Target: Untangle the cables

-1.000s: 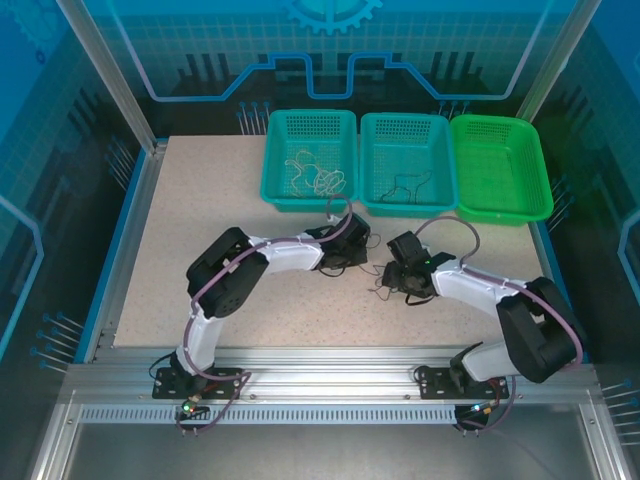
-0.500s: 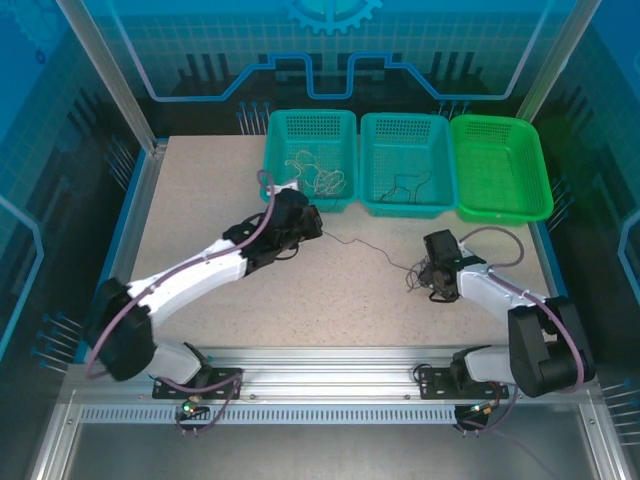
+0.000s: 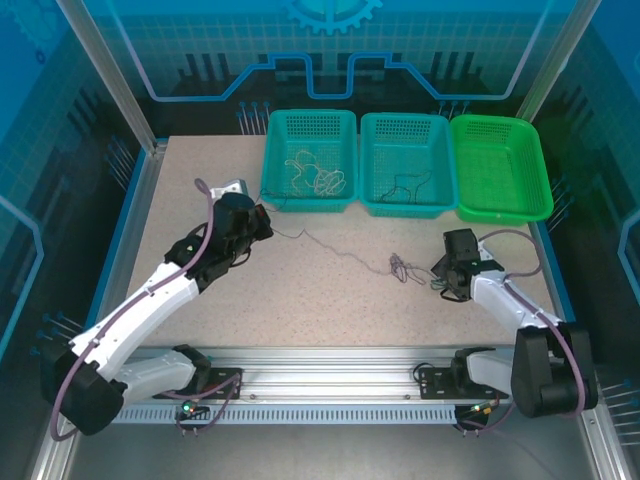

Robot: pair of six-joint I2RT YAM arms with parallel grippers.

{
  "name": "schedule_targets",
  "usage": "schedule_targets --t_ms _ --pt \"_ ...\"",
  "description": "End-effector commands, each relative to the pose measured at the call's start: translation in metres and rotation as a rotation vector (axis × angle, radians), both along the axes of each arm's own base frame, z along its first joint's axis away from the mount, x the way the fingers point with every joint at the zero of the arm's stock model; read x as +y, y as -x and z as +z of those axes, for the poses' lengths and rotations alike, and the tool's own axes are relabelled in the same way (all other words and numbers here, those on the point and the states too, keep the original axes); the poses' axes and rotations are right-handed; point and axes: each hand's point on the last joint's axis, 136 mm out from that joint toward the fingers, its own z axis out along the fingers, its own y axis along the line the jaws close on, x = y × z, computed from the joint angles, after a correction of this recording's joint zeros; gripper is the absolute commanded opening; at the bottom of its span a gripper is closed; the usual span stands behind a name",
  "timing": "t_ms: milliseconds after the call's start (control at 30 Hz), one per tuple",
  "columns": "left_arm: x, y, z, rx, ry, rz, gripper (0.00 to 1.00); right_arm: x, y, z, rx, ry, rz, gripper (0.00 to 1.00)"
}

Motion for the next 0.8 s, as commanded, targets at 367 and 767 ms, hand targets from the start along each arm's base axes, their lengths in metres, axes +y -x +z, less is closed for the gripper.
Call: schedule_targets --t_ms 367,767 --pt "-0.011 0.008 -0.012 0.014 0.003 -0.105 0.0 0.138 -0.037 0.089 -0.225 0.163 0.79 0.7" --pt "0.049 0.034 0.023 -0.078 -0.134 0.07 0.0 0.092 -0.053 -0.008 0.218 0.231 0.621 0.62"
